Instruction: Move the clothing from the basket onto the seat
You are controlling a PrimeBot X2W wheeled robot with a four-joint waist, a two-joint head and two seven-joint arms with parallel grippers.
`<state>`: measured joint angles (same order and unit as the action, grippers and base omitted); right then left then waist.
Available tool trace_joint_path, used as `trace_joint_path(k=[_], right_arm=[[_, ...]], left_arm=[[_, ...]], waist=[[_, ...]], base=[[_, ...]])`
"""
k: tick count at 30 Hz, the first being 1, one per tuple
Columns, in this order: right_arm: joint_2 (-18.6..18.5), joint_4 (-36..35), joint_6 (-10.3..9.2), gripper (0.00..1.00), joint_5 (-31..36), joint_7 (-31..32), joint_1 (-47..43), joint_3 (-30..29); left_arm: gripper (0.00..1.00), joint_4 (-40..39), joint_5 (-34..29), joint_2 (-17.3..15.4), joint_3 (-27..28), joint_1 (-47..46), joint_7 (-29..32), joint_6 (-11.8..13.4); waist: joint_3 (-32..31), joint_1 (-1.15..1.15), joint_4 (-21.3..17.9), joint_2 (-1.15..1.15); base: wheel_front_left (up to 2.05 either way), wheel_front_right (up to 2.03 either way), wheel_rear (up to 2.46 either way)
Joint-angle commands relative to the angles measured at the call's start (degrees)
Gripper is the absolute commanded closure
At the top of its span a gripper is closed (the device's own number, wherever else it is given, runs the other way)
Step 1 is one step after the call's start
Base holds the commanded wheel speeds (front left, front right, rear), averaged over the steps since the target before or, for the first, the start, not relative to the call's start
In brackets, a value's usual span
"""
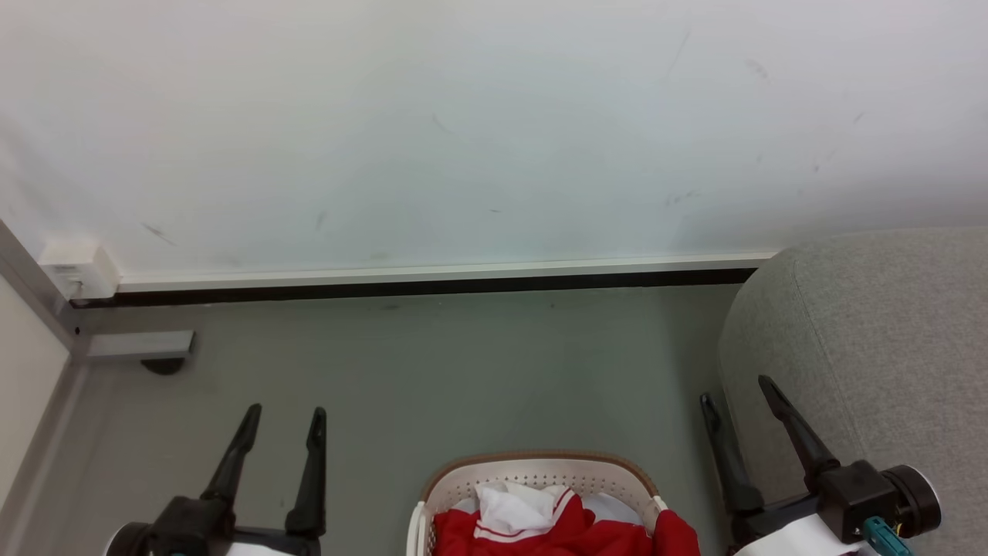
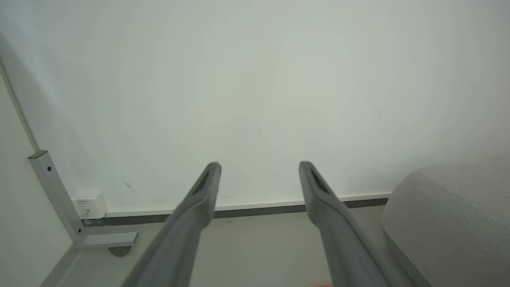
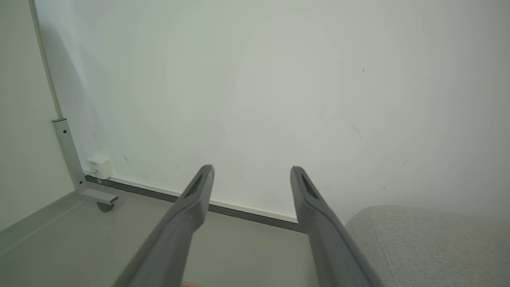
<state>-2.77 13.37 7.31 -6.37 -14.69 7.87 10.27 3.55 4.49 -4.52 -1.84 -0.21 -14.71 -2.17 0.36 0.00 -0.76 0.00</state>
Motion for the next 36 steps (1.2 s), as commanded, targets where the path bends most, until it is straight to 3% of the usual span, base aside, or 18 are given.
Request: trace_joint_path(k=[1,36], right_arm=[[-0.2,0.0,0.32,0.00,1.2,-0.4,0.6,0.2],[-0.2,0.0,0.27,0.00,0.7,-0.5,1.0,0.3]], left_arm=[[0.00,-0.3,-1.3,0.0,0.3,-0.4,-0.4,-0.1],[0.00,-0.7,-2.1,1.3,2.2,0.1,-0.5,-1.3]], waist=[[0.1,0.00,0.0,0.00],[0.2,0.00,-1.0,0.00]], base=[[0.00,0.00,0.00],[0.00,0.00,0.00]])
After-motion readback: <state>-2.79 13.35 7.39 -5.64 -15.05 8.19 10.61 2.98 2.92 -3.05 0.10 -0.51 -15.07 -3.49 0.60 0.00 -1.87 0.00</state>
